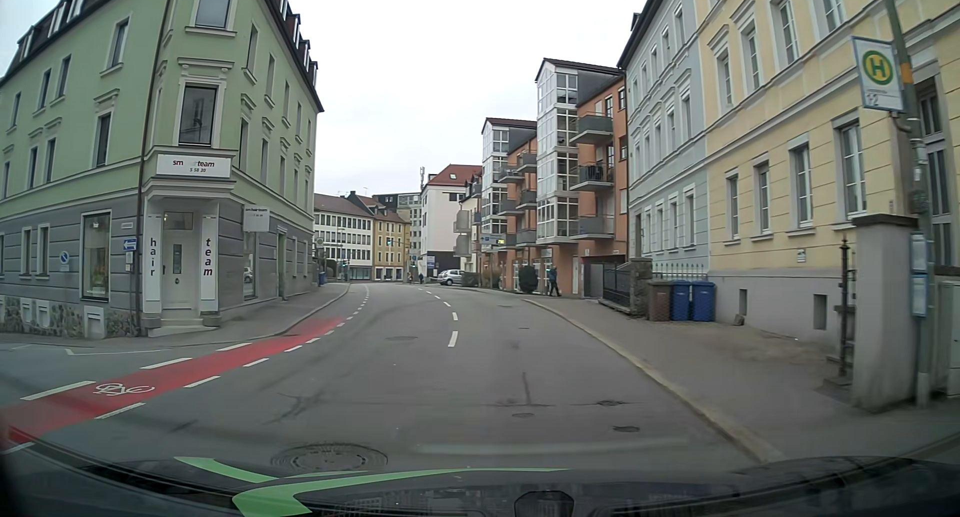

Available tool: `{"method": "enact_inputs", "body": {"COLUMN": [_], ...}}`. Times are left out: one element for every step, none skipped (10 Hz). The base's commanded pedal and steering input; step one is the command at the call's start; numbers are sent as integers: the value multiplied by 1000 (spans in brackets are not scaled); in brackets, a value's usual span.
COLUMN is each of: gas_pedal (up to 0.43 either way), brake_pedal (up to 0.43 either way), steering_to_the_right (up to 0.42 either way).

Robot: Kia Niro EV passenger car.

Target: Follow the waypoints while adhering to traffic rules and regulations

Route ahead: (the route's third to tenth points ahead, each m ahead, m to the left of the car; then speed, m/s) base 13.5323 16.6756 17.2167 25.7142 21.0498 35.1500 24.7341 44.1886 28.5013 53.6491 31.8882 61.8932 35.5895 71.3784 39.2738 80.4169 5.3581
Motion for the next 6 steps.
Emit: {"method": "enact_inputs", "body": {"gas_pedal": [110,118,118,118,118,118], "brake_pedal": [0,0,0,0,0,0], "steering_to_the_right": [-364,-395,-433,-476,-511,-536]}}
